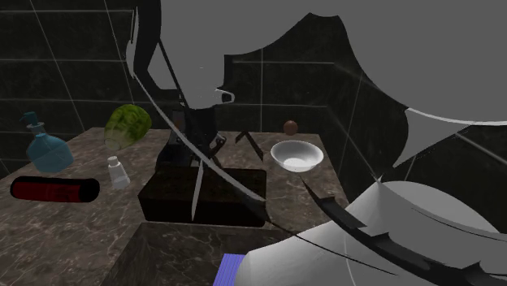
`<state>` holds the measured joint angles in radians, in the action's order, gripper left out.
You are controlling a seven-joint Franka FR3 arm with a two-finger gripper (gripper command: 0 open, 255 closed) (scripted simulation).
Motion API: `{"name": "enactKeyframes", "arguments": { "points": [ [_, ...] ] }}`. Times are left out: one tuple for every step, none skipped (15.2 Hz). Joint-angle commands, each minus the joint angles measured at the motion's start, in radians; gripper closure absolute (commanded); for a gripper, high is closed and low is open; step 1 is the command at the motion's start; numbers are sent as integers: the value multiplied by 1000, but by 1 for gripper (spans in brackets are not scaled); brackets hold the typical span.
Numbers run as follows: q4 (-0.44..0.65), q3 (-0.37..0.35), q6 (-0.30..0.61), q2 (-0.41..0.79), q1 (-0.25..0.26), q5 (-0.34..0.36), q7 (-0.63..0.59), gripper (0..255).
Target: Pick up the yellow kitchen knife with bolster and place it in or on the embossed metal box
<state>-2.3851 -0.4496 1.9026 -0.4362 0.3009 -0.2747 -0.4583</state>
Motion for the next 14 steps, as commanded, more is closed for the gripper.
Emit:
{"name": "enactKeyframes", "arguments": {
  "points": [
    [-23,-5,30,7,0,-2,2,255],
    [-33,-8,44,12,1,-3,3,255],
    [-42,-11,59,17,1,-4,3,255],
    [-52,-13,73,22,1,-5,4,255],
    [-52,-13,73,22,1,-5,4,255],
    [-52,-13,73,22,1,-5,4,255],
    [-52,-13,73,22,1,-5,4,255],
    [-52,-13,73,22,1,-5,4,255],
    [-52,-13,73,22,1,-5,4,255],
    [-52,-13,73,22,1,-5,4,255],
    [-52,-13,73,22,1,-5,4,255],
    [-52,-13,73,22,1,-5,4,255],
    [-52,-13,73,22,1,-5,4,0],
    [-52,-13,73,22,1,-5,3,0]
  ]
}}
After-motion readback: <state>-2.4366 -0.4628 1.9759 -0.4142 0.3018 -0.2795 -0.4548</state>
